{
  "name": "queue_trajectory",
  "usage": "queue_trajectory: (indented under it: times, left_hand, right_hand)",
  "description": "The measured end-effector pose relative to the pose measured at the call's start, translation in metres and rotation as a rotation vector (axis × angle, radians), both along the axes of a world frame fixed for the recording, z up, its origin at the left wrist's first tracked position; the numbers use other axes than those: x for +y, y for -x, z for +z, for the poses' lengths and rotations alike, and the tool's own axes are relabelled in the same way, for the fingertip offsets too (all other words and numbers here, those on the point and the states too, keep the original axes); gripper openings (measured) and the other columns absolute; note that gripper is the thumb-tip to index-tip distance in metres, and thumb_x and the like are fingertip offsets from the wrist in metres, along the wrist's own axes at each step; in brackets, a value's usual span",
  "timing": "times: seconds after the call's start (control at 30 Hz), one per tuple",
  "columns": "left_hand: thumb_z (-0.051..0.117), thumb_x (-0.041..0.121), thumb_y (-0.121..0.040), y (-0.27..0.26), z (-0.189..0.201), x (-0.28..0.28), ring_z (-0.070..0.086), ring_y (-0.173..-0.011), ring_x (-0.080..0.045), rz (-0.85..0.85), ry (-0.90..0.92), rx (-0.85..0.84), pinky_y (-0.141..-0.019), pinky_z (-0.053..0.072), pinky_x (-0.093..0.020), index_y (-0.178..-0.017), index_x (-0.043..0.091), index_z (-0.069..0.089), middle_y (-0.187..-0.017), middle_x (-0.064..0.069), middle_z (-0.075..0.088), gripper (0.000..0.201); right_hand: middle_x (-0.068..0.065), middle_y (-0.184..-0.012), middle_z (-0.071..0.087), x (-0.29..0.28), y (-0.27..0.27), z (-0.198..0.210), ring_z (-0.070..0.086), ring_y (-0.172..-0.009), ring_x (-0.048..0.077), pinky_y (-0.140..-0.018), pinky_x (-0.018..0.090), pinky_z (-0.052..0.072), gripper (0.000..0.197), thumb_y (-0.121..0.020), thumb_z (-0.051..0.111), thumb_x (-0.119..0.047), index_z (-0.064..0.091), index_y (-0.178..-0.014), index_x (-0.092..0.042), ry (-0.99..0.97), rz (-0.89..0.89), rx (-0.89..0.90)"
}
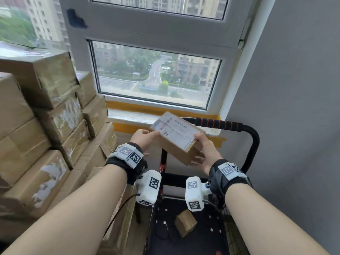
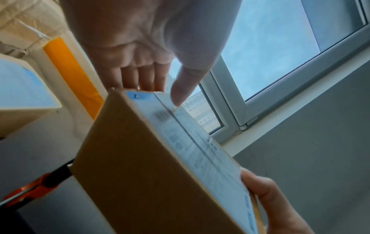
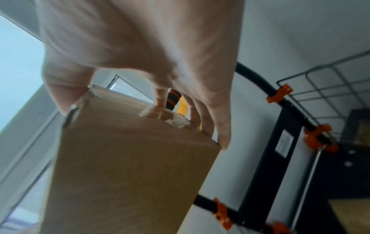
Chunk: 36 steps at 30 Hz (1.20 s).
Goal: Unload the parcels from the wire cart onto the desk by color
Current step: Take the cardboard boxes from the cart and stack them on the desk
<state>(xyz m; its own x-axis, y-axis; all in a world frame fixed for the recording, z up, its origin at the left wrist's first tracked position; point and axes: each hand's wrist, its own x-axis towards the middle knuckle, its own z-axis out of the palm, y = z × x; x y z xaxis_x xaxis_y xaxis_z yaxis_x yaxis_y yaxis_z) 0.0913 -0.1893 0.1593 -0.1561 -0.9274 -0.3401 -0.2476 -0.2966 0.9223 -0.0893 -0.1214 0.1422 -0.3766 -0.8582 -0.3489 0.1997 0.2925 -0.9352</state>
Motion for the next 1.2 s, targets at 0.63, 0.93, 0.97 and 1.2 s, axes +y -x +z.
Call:
queue_trajectory:
  times: [0.63, 0.93, 0.97, 1.2]
  left_hand:
    - [0.050, 0.005, -0.091, -0.080, -0.011, -0.072, 0.059, -0.113, -0.036, 0.014, 0.019, -0.405, -0.089, 0.053, -0.042, -0.124, -0.002, 0.054, -0.125, -0.021, 0.058, 0.034]
    - [0.049, 0.006, -0.091, -0.090, -0.034, -0.079, 0.058, -0.108, -0.035, 0.003, -0.123, -0.600, -0.094, 0.051, -0.044, -0.123, -0.002, 0.049, -0.119, -0.021, 0.058, 0.033]
    - [0.049, 0.006, -0.091, -0.090, -0.034, -0.078, 0.059, -0.107, -0.034, 0.009, -0.133, -0.598, -0.093, 0.051, -0.044, -0.122, -0.001, 0.049, -0.118, -0.020, 0.058, 0.032]
    - [0.048, 0.005, -0.091, -0.095, -0.032, -0.081, 0.053, -0.112, -0.031, -0.090, 0.002, -0.712, -0.090, 0.046, -0.035, -0.124, 0.002, 0.051, -0.123, -0.016, 0.055, 0.034]
  right_hand:
    - [0.012, -0.108, 0.066, -0.095, -0.106, -0.032, 0.063, -0.101, 0.025, -0.093, 0.035, 0.050, 0.050, -0.083, 0.059, -0.056, 0.059, -0.112, -0.015, -0.153, 0.380, 0.011]
    - [0.017, -0.104, 0.068, -0.105, -0.111, -0.049, 0.070, -0.090, 0.026, -0.082, 0.036, 0.058, 0.045, -0.088, 0.059, -0.046, 0.061, -0.111, -0.007, -0.235, 0.389, 0.050]
    - [0.016, -0.106, 0.067, -0.107, -0.111, -0.051, 0.069, -0.090, 0.025, -0.082, 0.035, 0.057, 0.045, -0.088, 0.059, -0.045, 0.060, -0.114, -0.008, -0.236, 0.386, 0.072]
    - [0.015, -0.138, 0.043, -0.112, -0.116, -0.078, 0.050, -0.116, 0.034, -0.081, 0.040, 0.051, 0.063, -0.088, 0.052, -0.055, 0.042, -0.139, -0.018, -0.369, 0.410, 0.047]
